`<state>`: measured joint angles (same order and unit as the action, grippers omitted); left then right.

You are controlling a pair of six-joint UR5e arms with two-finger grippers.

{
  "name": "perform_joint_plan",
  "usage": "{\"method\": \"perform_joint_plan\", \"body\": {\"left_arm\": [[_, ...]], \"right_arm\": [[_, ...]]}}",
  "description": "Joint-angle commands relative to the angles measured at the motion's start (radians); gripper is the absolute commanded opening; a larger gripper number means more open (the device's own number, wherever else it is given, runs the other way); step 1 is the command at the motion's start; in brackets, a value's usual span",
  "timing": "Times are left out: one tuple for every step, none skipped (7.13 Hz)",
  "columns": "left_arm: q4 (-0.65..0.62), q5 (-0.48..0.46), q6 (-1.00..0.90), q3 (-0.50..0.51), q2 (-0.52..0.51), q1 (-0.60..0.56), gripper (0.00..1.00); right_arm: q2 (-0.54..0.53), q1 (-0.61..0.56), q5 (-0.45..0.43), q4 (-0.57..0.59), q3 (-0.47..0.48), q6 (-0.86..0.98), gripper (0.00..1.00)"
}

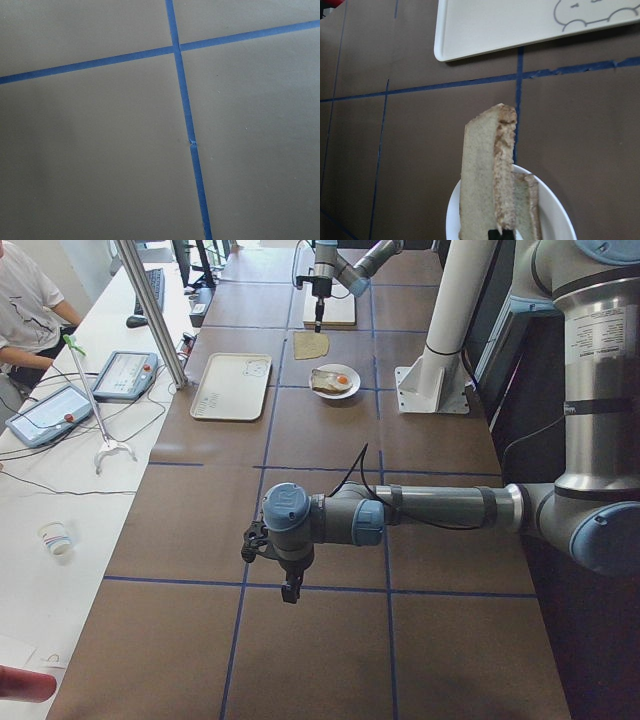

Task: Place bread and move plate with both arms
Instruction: 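Lift the bread slice with the right gripper and carry it over the plate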

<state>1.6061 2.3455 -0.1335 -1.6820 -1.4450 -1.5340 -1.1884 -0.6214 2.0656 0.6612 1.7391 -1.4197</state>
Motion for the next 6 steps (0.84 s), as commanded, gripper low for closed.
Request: {"method": "perform_joint_plan", "body": {"left_arm": [[0.000, 0.000, 0.000, -0.001, 0.000, 0.000, 1.00], [0.000, 0.000, 0.000, -0.001, -0.002, 0.000, 1.00], [0.000, 0.000, 0.000, 0.001, -0.002, 0.000, 1.00], [0.000, 0.000, 0.000, 0.001, -0.002, 0.000, 1.00], [0.000, 0.000, 0.000, -0.001, -0.002, 0.000, 1.00], [0.000, 0.000, 0.000, -0.001, -0.002, 0.000, 1.00]], "right_arm": [[0.053, 0.093, -0.096, 0.006, -0.022, -0.004, 0.00], [0.052, 0.120, -0.110, 0.006, -0.024, -0.002, 0.00], [0.044, 0.132, -0.110, 0.005, -0.023, 0.001, 0.00], [0.038, 0.143, -0.111, 0.005, -0.023, -0.001, 0.00], [0.032, 0.150, -0.111, 0.005, -0.027, 0.001, 0.00], [0.029, 0.150, -0.111, 0.005, -0.030, 0.002, 0.00]]}}
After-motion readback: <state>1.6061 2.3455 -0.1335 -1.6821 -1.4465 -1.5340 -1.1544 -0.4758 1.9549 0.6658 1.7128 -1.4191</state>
